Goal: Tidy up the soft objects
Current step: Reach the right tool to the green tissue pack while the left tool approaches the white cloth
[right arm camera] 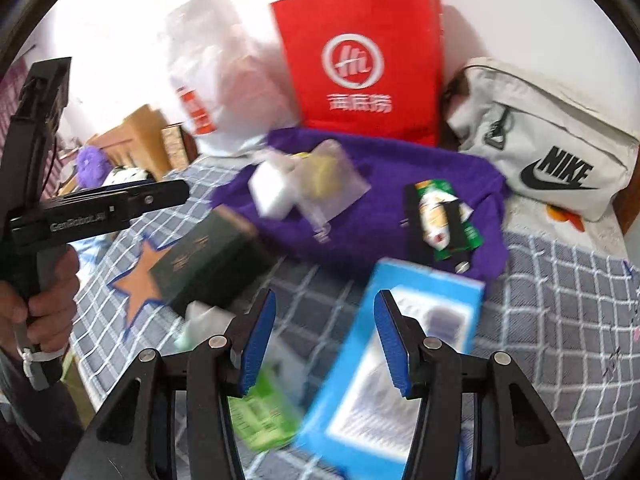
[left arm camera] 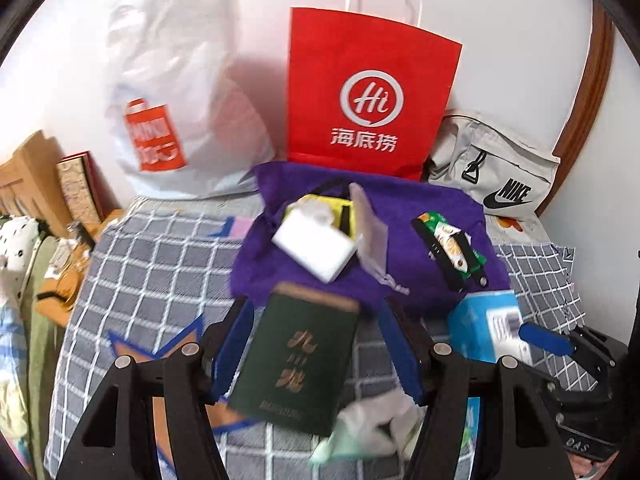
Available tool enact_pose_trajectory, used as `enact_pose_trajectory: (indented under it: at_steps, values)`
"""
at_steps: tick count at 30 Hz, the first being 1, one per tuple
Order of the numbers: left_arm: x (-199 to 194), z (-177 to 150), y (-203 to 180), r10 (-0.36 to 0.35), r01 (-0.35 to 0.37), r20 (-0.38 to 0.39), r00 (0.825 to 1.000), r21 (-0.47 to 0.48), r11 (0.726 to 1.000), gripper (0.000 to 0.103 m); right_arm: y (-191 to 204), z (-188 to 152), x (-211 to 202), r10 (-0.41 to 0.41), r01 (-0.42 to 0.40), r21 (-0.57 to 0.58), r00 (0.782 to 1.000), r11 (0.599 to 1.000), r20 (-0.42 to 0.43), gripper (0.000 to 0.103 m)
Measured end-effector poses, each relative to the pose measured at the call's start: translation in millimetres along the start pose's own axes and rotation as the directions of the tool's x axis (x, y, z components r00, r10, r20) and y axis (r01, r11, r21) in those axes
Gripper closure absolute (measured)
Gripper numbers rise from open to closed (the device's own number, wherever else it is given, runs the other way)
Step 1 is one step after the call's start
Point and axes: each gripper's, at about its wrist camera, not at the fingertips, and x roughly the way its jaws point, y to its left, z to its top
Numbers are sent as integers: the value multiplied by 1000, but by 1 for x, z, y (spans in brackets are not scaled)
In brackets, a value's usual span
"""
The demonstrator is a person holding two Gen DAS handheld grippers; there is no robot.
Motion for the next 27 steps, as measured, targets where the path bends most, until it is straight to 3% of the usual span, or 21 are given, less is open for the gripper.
enact_pose_trajectory:
  at_steps: [2,7,18,20,22,27]
  values:
    - [-7,-12,8,-2,2,-2,1000,-24,1000,40,13,-10,-1,16,-17,-22,1000,1000,-10,48]
    - [-15,-39,24,-16,15,-8,1000,-55,998,40,46,-35,2,49,-54,-160,998,986,-35,30]
    - [-14,-86,54,-45,41,-35,998,-117,992,40,71,-61,40,-88,52,-304,990,951,-107,30]
    - [-14,-90,57,-52,47,-39,998,-124,991,40,73,-62,50,-111,63,-331,985,942,-129,33]
    - [-14,-93,60,-56,51,-40,998,-126,991,40,70,-62,61,-144,80,-331,974,940,-174,50]
    - [-18,-95,60,-54,50,-34,998,-117,992,40,66,-59,45,-76,38,-259,988,965,-136,53]
